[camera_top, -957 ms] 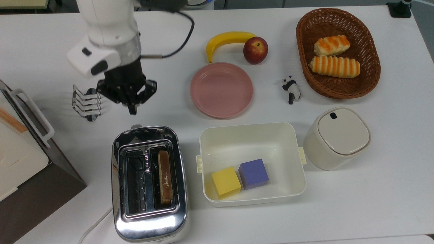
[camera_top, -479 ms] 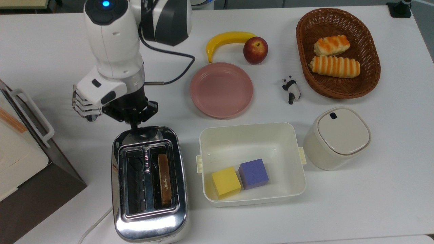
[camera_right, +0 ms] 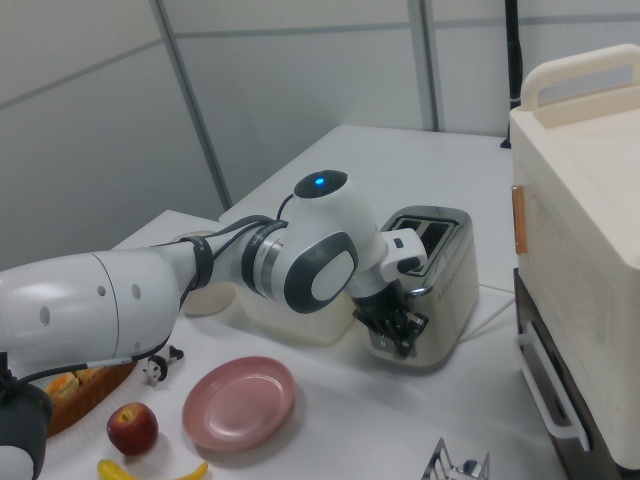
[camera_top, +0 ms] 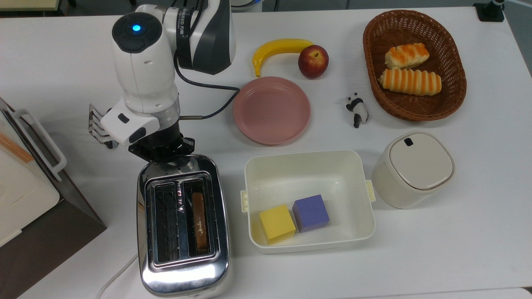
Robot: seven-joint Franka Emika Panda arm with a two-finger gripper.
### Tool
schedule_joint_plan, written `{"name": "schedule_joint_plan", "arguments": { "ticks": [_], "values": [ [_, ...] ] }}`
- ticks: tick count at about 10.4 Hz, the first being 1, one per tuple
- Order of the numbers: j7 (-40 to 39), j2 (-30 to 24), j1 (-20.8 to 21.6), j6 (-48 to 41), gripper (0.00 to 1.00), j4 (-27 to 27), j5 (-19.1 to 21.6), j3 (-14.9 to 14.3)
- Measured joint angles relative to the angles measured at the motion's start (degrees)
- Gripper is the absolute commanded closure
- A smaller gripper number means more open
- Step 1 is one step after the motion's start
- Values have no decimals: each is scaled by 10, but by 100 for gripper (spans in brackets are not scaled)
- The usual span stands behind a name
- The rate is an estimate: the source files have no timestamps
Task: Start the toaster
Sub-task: 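Raise the gripper up and away from the toaster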
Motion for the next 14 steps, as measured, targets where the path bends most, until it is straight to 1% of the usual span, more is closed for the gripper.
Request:
{"name": "schedule_joint_plan", "arguments": {
  "ticks": [7,9,11,14],
  "values": [
    [0,0,0,-1,100,1,0,0],
    [0,-2,1,-21,100,10,0,0],
    [0,-22,2,-69,100,26,0,0],
    [0,-82,5,-152,100,32,0,7]
  ]
}}
